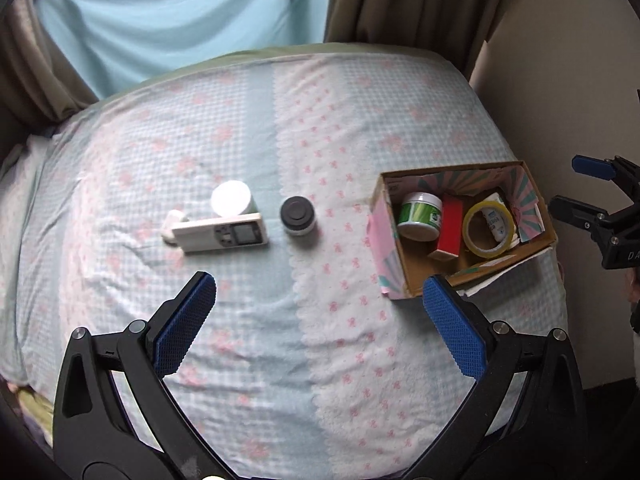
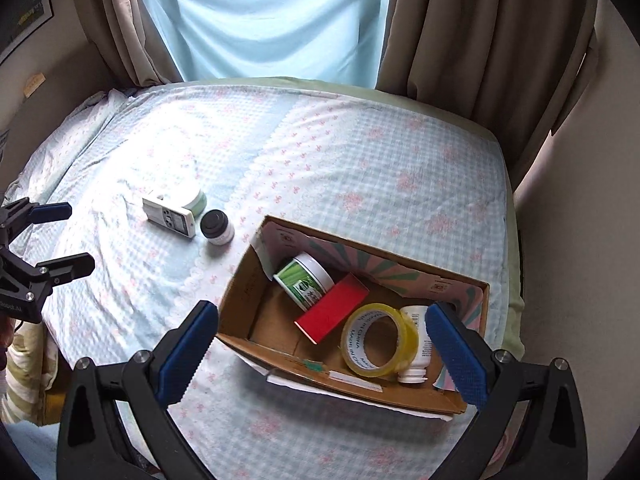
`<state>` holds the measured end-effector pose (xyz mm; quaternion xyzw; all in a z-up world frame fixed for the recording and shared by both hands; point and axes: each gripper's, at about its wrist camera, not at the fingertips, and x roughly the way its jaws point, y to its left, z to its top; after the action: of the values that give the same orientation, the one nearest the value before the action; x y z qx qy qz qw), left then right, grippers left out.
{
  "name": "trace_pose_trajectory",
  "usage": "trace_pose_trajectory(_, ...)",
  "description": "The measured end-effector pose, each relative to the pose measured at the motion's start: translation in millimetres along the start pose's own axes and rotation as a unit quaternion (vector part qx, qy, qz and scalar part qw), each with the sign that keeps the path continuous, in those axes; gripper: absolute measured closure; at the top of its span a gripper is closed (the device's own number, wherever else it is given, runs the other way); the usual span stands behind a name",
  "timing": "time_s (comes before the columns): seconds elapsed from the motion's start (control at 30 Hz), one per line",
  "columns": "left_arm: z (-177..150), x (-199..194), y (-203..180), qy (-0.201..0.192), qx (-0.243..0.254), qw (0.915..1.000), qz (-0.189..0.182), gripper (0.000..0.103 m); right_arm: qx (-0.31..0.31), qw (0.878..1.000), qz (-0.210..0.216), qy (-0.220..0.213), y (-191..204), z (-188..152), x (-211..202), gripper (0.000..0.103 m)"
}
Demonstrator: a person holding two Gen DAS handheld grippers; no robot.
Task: Organize rigid objects
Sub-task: 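Move both tools back toward the remaining items on the bed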
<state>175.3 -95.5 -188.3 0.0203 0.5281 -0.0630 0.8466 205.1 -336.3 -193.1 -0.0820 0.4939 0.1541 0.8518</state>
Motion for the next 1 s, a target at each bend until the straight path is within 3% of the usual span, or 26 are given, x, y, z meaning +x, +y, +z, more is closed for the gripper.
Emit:
trace_pose_trajectory(0.2, -10.6, -30.1, 78.5, -0.009, -0.028, 0.9994, 0.020, 0.000, 0.038, 0.999, 0.019, -0.006, 46.8, 24.3, -14.4, 0.000)
trace_pose_trajectory(0.57, 3.9, -45.9, 215.1, -0.007, -0.051, 0.9986, 0.011, 0.000, 0.103, 0.993, 0.060, -0.001, 134.7, 80.6, -8.0, 0.000)
trace_pose_trajectory(0.73, 28.6, -29.0, 259.0, 0.001, -0.048, 0.9988, 0.009, 0.000, 0.108, 0.991, 0.080, 0.010, 173.6, 110.0, 13.4, 0.000)
trace_pose_trajectory(1.0, 78.5, 42.5, 289.1, 0.061, -0.042, 0.9971, -0.015, 0.000, 0.140, 0.984, 0.098, 0.059, 197.0, 154.6, 77.8, 0.000)
